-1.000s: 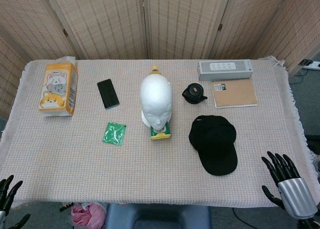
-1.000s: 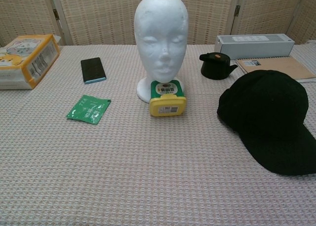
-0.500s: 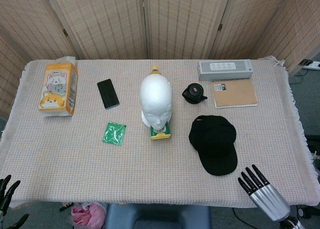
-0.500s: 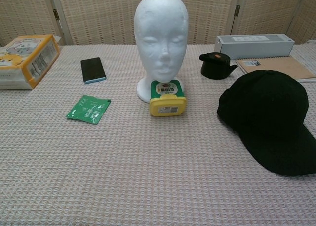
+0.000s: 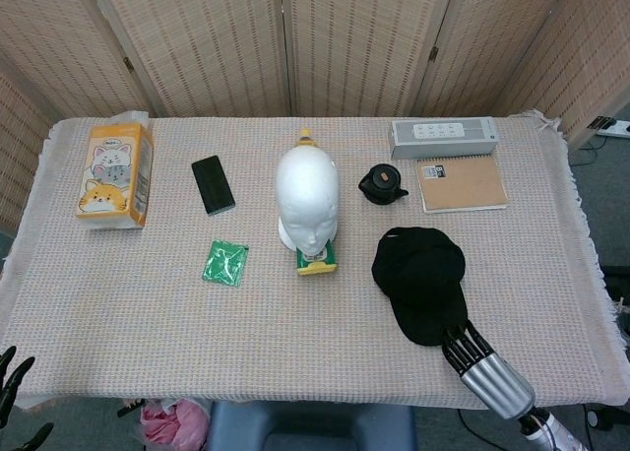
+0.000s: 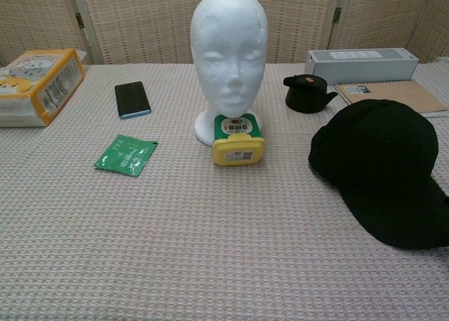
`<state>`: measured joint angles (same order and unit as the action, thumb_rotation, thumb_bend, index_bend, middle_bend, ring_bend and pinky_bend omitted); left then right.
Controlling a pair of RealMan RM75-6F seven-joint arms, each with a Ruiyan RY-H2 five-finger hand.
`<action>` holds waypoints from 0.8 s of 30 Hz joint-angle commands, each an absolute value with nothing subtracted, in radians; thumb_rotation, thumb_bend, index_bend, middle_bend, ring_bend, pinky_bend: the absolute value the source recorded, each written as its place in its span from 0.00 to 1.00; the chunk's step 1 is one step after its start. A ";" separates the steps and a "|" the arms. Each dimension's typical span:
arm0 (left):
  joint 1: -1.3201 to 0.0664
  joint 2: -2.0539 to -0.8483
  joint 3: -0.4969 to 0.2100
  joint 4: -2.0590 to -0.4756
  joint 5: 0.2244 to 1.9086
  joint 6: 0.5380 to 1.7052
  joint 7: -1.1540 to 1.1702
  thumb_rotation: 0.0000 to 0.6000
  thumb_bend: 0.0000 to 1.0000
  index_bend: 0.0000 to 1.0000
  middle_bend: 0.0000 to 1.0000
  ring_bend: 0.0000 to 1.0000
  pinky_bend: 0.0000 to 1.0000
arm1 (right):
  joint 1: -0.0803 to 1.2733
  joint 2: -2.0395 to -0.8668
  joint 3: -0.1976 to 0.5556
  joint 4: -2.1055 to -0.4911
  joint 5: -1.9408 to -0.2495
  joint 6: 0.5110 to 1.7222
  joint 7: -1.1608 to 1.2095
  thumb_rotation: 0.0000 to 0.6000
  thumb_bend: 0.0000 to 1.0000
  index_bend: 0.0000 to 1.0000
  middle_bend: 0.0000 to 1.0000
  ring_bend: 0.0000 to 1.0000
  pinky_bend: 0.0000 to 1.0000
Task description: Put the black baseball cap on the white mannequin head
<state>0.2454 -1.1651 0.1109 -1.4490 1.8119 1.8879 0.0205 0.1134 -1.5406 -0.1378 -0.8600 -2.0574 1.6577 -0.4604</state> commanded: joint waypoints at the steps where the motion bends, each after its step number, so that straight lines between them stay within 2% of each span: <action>1: 0.247 -1.163 0.110 -1.452 1.806 1.886 0.016 1.00 0.06 0.12 0.00 0.01 0.13 | 0.126 -1.561 -0.126 -0.851 -2.047 1.647 -0.477 1.00 0.23 0.22 0.15 0.16 0.21; 5: 0.247 -1.151 0.117 -1.462 1.799 1.873 0.002 1.00 0.06 0.12 0.00 0.01 0.13 | 0.137 -1.604 -0.122 -0.803 -2.036 1.641 -0.483 1.00 0.22 0.19 0.13 0.15 0.21; 24: 0.262 -1.132 0.124 -1.460 1.811 1.903 -0.045 1.00 0.06 0.12 0.00 0.01 0.13 | 0.168 -1.737 -0.144 -0.623 -2.024 1.665 -0.489 1.00 0.22 0.19 0.13 0.15 0.21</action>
